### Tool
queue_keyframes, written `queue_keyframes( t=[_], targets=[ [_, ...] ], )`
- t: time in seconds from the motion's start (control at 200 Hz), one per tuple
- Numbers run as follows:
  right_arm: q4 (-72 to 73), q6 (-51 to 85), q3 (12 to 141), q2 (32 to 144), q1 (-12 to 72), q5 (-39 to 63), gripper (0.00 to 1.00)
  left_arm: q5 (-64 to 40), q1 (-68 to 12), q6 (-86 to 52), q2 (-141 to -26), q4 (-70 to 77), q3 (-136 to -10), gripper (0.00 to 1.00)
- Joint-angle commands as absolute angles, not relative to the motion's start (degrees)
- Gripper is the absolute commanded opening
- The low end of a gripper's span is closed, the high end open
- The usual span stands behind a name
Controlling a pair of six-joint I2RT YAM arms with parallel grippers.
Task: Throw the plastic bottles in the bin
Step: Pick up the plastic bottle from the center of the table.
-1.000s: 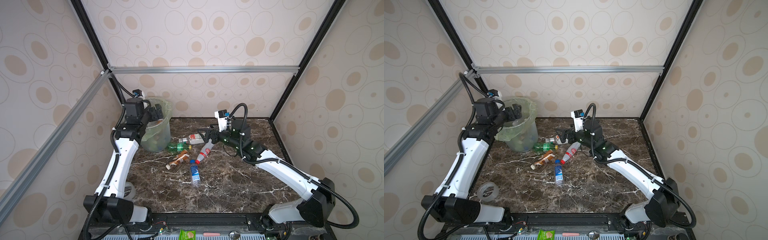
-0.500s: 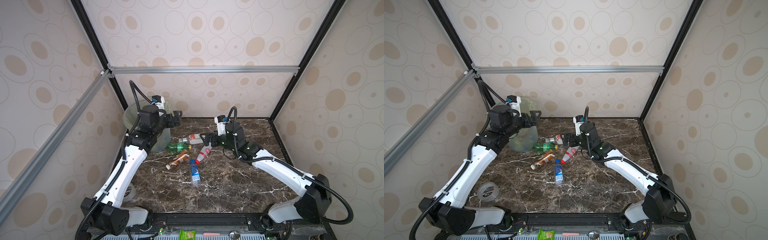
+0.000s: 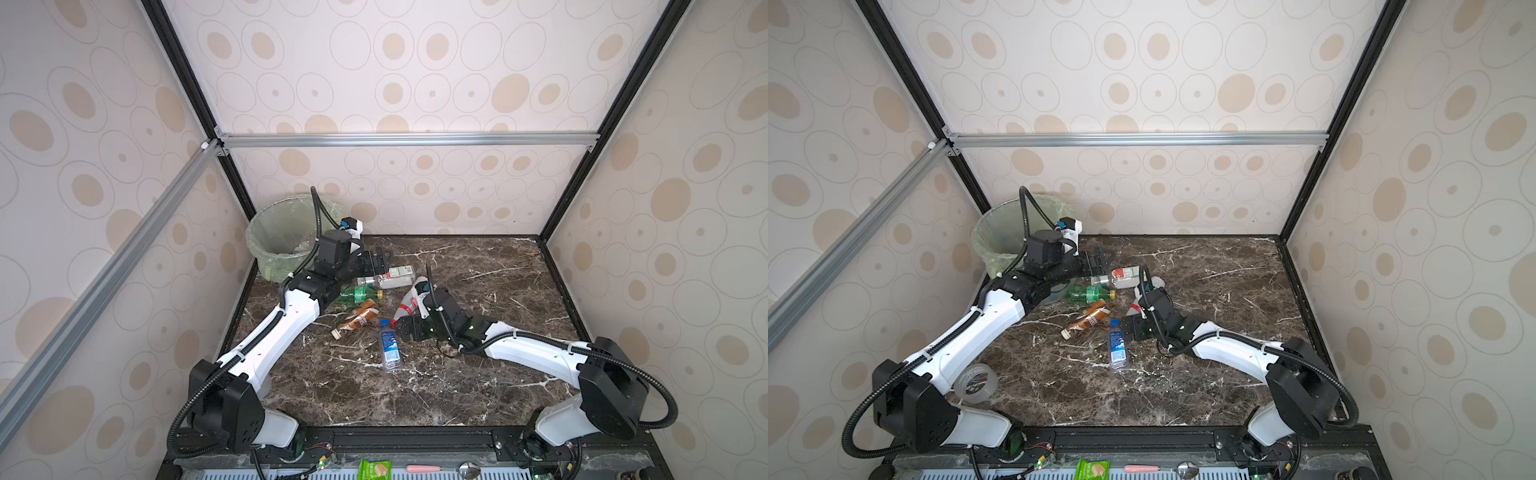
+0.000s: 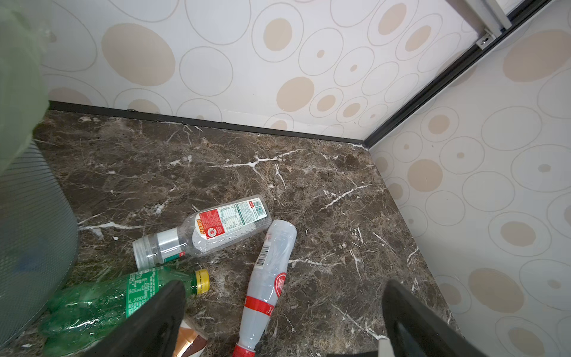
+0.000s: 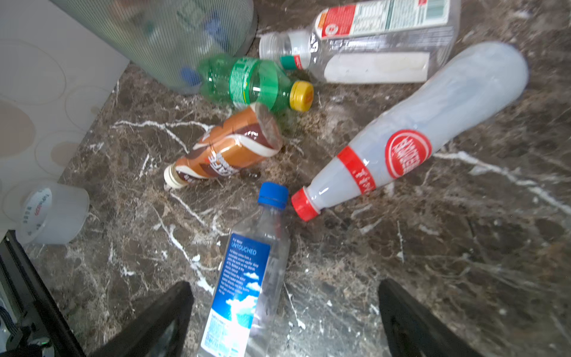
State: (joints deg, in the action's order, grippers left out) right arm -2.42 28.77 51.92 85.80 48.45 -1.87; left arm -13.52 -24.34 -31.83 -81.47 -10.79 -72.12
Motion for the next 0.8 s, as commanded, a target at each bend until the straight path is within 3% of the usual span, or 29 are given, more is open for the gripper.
queue_keyframes(
  t=[0.0,0.32,0.795],
  targets=[
    [-0.26,32.13,50.0,87.55,50.77,-4.81,0.95,-14.33,-24.87,-33.27,-82.02,-8.93,-72.08,0.99],
    [0.37,35.11,51.66,94.55,57.06,-6.75,0.89,-14.41,-24.83,-33.4,-82.23,-8.27,-71.1,0.99],
    [-2.96,36.07,56.21,100.98,58.17,-7.87,0.74,-13.93,-24.83,-32.61,-82.78,-8.79,-71.19,0.99]
  ],
)
